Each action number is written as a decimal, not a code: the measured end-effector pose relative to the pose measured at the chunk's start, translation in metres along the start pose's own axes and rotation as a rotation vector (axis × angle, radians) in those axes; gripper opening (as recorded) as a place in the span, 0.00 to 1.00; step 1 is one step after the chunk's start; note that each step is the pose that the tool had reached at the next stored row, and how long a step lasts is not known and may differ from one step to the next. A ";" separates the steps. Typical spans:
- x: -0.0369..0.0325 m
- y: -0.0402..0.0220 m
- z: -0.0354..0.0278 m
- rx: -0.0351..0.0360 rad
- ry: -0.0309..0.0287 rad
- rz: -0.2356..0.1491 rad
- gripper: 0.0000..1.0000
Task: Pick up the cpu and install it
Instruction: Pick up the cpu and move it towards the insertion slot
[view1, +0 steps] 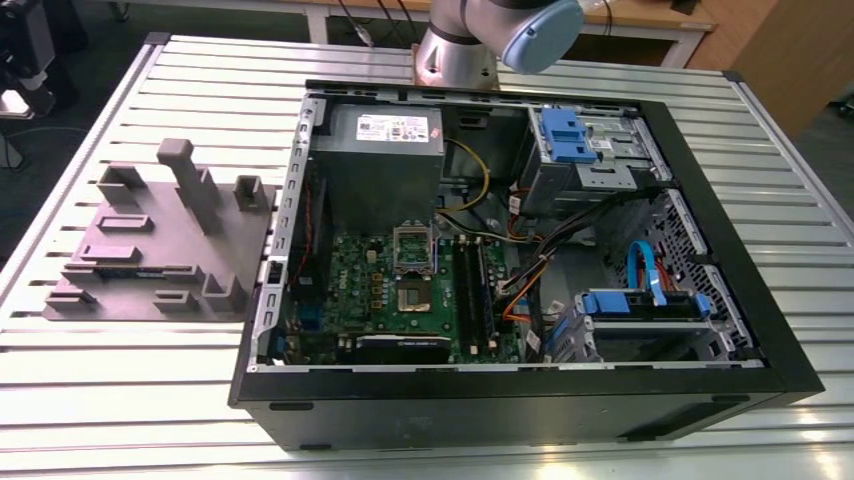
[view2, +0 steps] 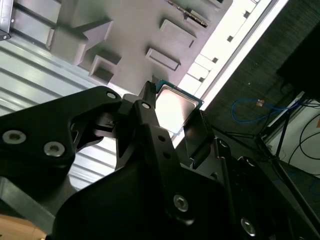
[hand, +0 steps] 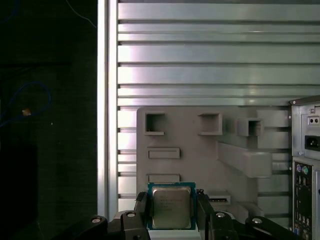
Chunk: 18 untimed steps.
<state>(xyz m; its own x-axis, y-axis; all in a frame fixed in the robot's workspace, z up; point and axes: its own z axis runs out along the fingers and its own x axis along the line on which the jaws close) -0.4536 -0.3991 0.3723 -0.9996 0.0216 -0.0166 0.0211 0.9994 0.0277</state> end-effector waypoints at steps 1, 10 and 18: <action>0.0000 0.0001 -0.0010 0.0000 0.0001 0.000 0.47; -0.0001 0.0014 -0.0095 0.0001 0.0001 0.000 0.47; -0.0002 0.0026 -0.0143 0.0002 0.0000 0.000 0.47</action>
<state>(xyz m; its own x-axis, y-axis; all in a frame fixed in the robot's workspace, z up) -0.4536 -0.3968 0.3867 -0.9996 0.0216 -0.0166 0.0211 0.9994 0.0275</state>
